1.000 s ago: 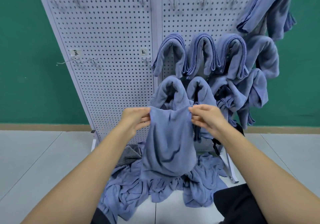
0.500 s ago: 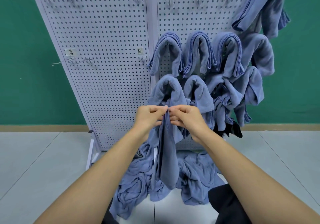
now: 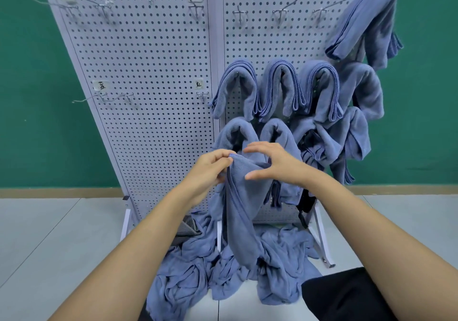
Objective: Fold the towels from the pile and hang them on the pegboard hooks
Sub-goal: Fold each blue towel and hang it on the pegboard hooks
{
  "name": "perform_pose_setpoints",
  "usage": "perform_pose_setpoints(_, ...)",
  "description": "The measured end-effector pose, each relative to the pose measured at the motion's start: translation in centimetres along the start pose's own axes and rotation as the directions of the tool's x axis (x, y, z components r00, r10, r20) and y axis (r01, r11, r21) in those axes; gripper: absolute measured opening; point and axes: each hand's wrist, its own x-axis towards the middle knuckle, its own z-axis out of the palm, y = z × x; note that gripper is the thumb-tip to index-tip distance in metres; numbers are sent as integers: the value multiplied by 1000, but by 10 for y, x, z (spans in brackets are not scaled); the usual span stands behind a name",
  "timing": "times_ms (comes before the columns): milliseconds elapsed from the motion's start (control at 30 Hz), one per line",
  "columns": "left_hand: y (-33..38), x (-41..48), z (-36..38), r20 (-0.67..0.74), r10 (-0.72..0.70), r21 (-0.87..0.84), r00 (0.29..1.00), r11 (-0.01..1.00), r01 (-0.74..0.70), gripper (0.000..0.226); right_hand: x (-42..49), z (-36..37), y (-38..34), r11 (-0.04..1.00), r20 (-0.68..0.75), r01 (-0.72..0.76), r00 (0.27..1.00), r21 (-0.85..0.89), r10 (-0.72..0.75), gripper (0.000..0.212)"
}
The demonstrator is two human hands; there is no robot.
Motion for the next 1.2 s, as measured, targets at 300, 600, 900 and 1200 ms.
perform_pose_setpoints(300, -1, 3, -16, -169, -36, -51, 985, 998, 28, 18, 21, -16, -27, 977, -41, 73, 996, -202, -82, 13)
perform_pose_setpoints(600, -16, -12, -15, -263, -193, -83, 945, 981, 178, 20, 23, -65, -75, 954, -112, -1, 993, -300, -34, 25)
perform_pose_setpoints(900, -56, -28, 27, 54, -611, -535, 790, 650, 540, 52, 2, -155, -121, 996, -341, 3, 939, -89, -34, 27)
perform_pose_setpoints(1200, -43, -9, 46, 304, -443, -806, 844, 353, 475, 25, -41, -195, -59, 902, -478, -18, 843, 432, 246, 22)
